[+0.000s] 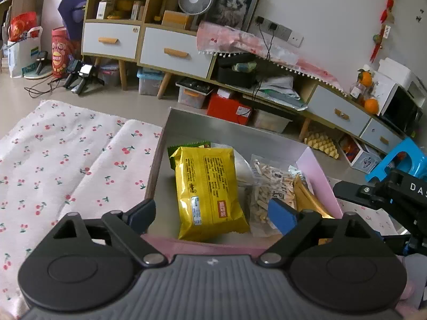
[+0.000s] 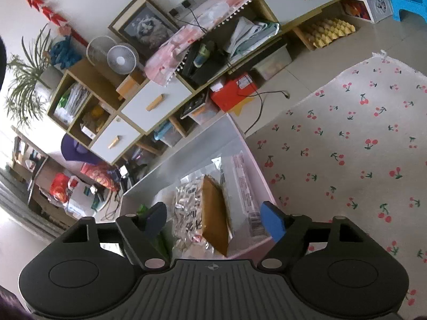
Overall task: Organize snacks
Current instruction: 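Open the left tool over the box while the right tool releases the gold bar inside, then move both tools back over the remaining snacks on the cloth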
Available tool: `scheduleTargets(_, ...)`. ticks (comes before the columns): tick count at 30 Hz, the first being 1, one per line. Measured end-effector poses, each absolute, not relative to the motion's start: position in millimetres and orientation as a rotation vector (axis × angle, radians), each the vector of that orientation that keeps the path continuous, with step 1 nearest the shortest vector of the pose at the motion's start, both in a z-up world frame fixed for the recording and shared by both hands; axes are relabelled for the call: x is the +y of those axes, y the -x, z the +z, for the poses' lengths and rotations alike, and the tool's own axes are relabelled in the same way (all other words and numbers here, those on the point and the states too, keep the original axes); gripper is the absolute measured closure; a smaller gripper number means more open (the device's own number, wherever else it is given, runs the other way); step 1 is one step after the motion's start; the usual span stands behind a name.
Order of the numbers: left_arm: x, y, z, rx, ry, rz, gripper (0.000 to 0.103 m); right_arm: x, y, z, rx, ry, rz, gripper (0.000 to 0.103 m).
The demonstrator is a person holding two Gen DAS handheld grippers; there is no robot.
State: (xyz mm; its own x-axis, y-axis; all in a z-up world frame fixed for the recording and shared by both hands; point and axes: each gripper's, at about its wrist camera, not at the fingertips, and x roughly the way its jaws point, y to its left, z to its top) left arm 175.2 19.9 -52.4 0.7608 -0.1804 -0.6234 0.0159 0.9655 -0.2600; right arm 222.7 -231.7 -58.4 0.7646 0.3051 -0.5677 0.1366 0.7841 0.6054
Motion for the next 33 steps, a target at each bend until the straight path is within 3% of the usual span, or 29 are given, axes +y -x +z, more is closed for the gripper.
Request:
scheduleTargets(19,6.1,-127.9,-24.0,0.674,0.050,-0.149,0.002,-213.0,-163.0,-1.6,0.692,-0.414,0.147,0.011)
scheduleTargets(33,6.3,-92.5,-24.3,0.788,-0.107,-0.159,0.001,-201.6,-108.6,3.7,0.707,-0.302,0.159,0.007)
